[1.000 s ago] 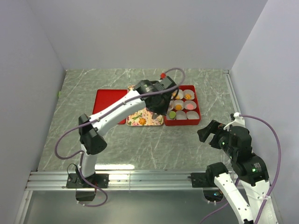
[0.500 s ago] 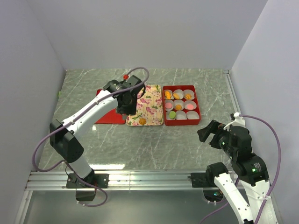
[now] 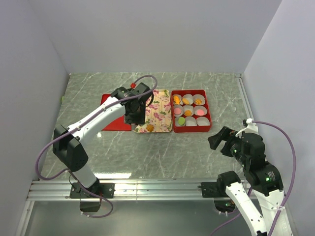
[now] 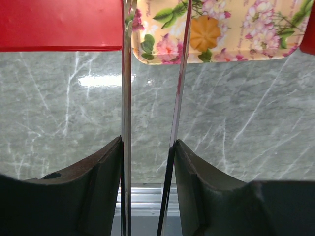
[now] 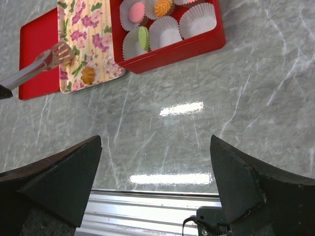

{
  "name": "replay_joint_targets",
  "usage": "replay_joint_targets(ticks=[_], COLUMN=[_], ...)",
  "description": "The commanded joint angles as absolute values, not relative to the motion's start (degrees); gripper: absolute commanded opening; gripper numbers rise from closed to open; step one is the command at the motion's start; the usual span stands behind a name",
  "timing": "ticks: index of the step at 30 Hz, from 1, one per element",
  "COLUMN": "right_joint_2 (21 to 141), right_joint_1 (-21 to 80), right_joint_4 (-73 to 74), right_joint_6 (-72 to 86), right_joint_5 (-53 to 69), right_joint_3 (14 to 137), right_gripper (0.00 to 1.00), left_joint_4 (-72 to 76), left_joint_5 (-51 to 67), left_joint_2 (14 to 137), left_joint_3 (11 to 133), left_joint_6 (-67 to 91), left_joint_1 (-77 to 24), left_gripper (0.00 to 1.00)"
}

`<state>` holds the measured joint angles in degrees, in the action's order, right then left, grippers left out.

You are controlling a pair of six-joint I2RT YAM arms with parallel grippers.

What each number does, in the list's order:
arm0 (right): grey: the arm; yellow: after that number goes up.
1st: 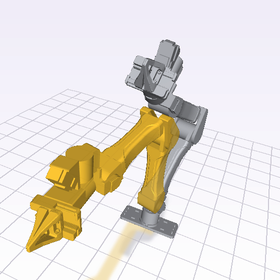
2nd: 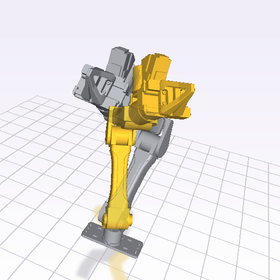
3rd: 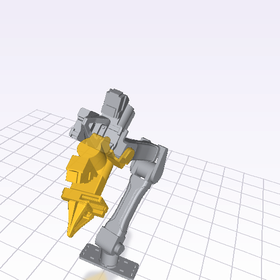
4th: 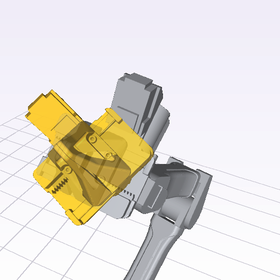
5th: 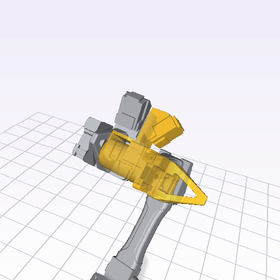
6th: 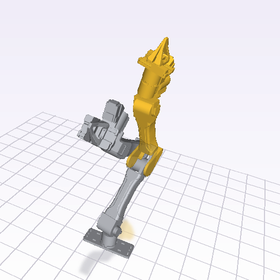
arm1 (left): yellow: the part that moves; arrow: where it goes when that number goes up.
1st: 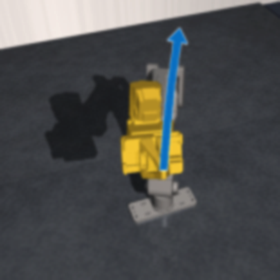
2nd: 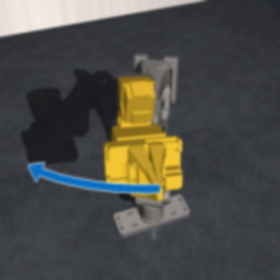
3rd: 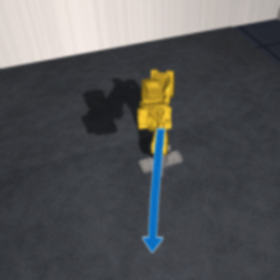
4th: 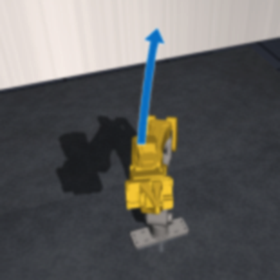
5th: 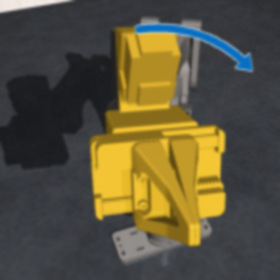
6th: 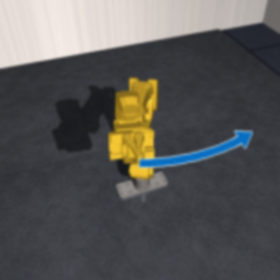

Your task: Pack the cookies

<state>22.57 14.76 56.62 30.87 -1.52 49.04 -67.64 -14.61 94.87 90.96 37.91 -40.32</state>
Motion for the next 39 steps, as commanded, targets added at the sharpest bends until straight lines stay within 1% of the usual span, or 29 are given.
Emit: replay_joint_targets(ticks=[1, 12, 21, 31, 35, 36, 39], right_joint_2=[22.85, 23.20, 23.64, 24.00, 23.99, 24.08, 23.99], right_joint_1=[15.12, 15.12, 15.12, 15.12, 15.12, 15.20, 15.12], right_joint_4=[54.76, 54.76, 54.49, 54.75, 54.67, 54.75, 54.76], right_joint_6=[30.76, 30.76, 30.59, 30.76, 30.85, 30.94, 31.03], right_joint_5=[-2.11, -1.93, -1.84, -2.20, -2.55, -2.55, -2.81], right_joint_3=[48.60, 48.60, 48.52, 48.60, 48.69, 48.69, 48.60], right_gripper=[0.97, 0.97, 0.97, 0.97, 0.97, 0.97, 0.97], left_joint_4=[-66.00, -67.15, -66.27, -65.04, -65.04, -65.13, -65.74], left_joint_5=[-13.36, -13.54, -13.44, -13.80, -13.71, -13.62, -13.54], left_joint_2=[94.48, 94.49, 93.69, 97.82, 99.40, 99.58, 99.76], left_joint_3=[90.62, 89.48, 86.75, 89.21, 90.35, 90.61, 92.54], left_joint_6=[39.46, 41.22, 41.66, 40.25, 39.73, 39.64, 39.38], left_joint_1=[-40.52, -40.43, -40.52, -40.43, -40.52, -40.52, -40.43], left_gripper=[0.49, 0.47, 0.48, 0.47, 0.44, 0.41, 0.38])
